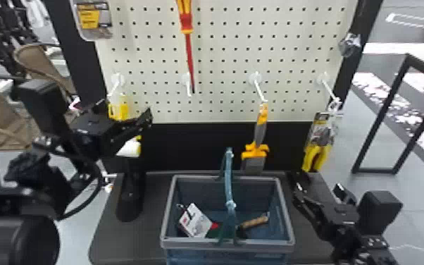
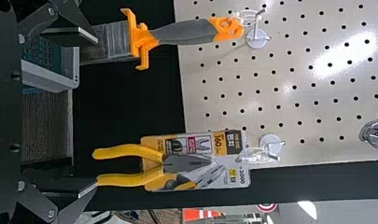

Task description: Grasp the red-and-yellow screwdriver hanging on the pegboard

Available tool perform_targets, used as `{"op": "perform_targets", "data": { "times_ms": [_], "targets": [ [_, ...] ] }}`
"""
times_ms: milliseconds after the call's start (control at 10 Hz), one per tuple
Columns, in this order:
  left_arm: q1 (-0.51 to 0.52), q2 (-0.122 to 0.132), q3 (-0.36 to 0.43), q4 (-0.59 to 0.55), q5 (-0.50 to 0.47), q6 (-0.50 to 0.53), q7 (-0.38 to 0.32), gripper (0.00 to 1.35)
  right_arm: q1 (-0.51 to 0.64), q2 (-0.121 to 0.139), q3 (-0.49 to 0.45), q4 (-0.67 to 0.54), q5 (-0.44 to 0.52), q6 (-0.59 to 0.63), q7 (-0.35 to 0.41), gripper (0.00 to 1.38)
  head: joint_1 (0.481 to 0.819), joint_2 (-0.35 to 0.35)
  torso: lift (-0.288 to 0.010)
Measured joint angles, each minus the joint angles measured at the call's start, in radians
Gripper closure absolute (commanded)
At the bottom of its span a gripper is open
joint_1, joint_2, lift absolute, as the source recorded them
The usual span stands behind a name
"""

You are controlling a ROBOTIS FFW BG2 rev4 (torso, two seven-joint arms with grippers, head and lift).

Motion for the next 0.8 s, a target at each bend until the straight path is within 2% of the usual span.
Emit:
{"op": "perform_targets", "data": {
  "times_ms": [400,600,800],
  "targets": [
    [-0.119,0.017,0.006,0.003,-0.005,0.102,-0.026,0.10,-0.006,-0.001,0.002,0.000,0.002,0.000,0.000,0.22,0.549,0.000,-0.100],
    [-0.183,0.027,0.016,0.058,0.016,0.102,-0.082,0.10,-0.009,-0.003,0.002,0.000,0.003,0.000,0.001,0.22,0.549,0.000,-0.100],
    [-0.238,0.031,0.002,0.096,0.061,0.086,-0.105,0.10,-0.015,-0.006,0.003,0.000,0.006,0.000,0.006,0.22,0.549,0.000,-0.100]
  ]
}}
